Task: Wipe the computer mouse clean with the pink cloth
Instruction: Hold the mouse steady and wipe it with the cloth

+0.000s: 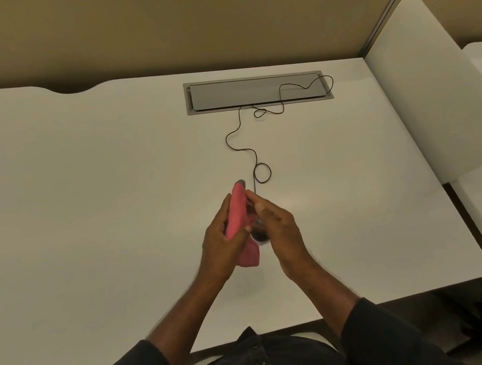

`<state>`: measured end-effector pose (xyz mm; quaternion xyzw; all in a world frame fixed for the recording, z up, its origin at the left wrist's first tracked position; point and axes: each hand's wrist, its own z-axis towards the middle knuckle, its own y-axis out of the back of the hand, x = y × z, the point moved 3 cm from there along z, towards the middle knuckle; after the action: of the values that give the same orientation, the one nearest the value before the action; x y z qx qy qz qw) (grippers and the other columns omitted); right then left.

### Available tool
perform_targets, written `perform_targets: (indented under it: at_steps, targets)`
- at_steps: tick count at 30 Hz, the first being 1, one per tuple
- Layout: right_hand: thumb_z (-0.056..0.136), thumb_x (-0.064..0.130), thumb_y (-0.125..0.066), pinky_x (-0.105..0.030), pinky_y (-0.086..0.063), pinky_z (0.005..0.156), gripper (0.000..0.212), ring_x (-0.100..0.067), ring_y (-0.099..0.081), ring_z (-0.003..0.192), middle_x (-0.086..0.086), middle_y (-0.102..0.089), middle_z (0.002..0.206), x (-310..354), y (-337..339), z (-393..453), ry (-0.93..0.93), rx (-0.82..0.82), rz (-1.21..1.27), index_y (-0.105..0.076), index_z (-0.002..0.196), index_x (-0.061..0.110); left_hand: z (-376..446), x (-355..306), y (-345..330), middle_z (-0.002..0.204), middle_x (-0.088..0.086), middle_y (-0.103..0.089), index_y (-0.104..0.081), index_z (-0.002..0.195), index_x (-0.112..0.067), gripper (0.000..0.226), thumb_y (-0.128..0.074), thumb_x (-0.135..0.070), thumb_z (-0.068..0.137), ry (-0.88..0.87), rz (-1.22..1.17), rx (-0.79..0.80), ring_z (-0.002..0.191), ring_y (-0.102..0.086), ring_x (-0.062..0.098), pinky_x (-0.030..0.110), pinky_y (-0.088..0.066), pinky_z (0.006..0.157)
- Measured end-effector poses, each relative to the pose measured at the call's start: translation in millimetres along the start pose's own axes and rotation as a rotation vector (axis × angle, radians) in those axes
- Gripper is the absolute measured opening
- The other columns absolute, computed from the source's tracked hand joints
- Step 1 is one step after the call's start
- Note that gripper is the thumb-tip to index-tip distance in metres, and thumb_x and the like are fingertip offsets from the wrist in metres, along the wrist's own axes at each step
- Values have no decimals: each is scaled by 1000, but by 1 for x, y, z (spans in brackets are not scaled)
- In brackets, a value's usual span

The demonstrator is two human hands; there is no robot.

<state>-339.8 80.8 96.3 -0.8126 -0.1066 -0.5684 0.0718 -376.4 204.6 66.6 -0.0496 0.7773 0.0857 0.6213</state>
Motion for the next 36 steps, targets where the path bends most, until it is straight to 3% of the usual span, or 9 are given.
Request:
perform_targets:
  at_steps: [4, 7, 11, 16, 18, 21, 24, 29, 36]
  targets:
    - [97, 19, -63, -5, -49, 74, 43, 12, -60, 107, 13, -64, 127, 6, 28, 18, 79, -95, -138, -56, 139, 24, 9, 3, 1, 132, -7, -63, -35, 150, -39, 79, -70, -29, 80, 153, -194, 129, 111, -66, 13, 34, -57, 89]
    - [88, 19, -74, -21, -52, 90, 56, -11, -65, 111, 2, -70, 119, 9, 49, 33, -6, -13, -133, -54, 140, 27, 18, 1, 4, 129, 4, -67, -32, 152, -34, 81, -70, -17, 82, 244, -321, 295, 114, -66, 28, 39, -55, 93]
    - [78, 18, -79, -40, -57, 90, 53, -29, -69, 103, -7, -75, 106, 10, 58, 40, -42, 107, -65, -64, 129, 27, 29, -3, 8, 125, 13, -68, -37, 150, -33, 74, -67, -12, 86, 272, -323, 411, 111, -67, 30, 34, -56, 87]
    - [73, 17, -81, -36, -59, 76, 49, -27, -69, 97, -7, -72, 106, 7, 55, 44, 9, -35, -43, -68, 120, 24, 39, -5, 12, 106, 2, -75, -52, 139, -32, 65, -74, -21, 78, 63, -36, 127, 97, -71, 22, 36, -57, 83]
    - [73, 18, -81, -34, -59, 71, 48, -25, -69, 92, -7, -72, 102, 5, 53, 48, 21, -75, -66, -67, 118, 26, 37, -6, 9, 111, -10, -72, -51, 138, -40, 68, -77, -24, 78, -14, 43, 54, 91, -70, 12, 28, -56, 78]
    - [77, 16, -80, -43, -60, 71, 44, -29, -71, 86, -7, -72, 95, 1, 49, 57, 7, -106, -134, -66, 117, 31, 33, -9, 2, 134, -23, -58, -47, 140, -46, 72, -83, -28, 80, -153, 237, 51, 115, -60, 2, 26, -53, 91]
    - [81, 20, -76, -47, -61, 72, 39, -25, -71, 82, -5, -72, 90, 0, 45, 66, 7, -121, -196, -65, 115, 33, 32, -12, -5, 153, -18, -39, -44, 140, -52, 78, -81, -51, 72, -232, 570, 93, 136, -41, 4, 36, -44, 106]
    - [83, 23, -79, -33, -59, 64, 40, -26, -72, 84, -9, -75, 91, -1, 38, 79, -97, -73, -89, -65, 120, 24, 41, -11, -10, 159, -5, -30, -26, 148, -51, 97, -75, -69, 66, -156, 942, 79, 135, -41, 21, 38, -46, 100]
    - [95, 17, -64, -36, -58, 71, 34, -31, -68, 100, -14, -68, 116, -6, 39, 89, -257, -5, 115, -63, 128, 18, 50, -5, -13, 145, -1, -46, -34, 148, -40, 80, -68, -58, 78, -175, 929, -15, 121, -51, 22, 40, -53, 92]
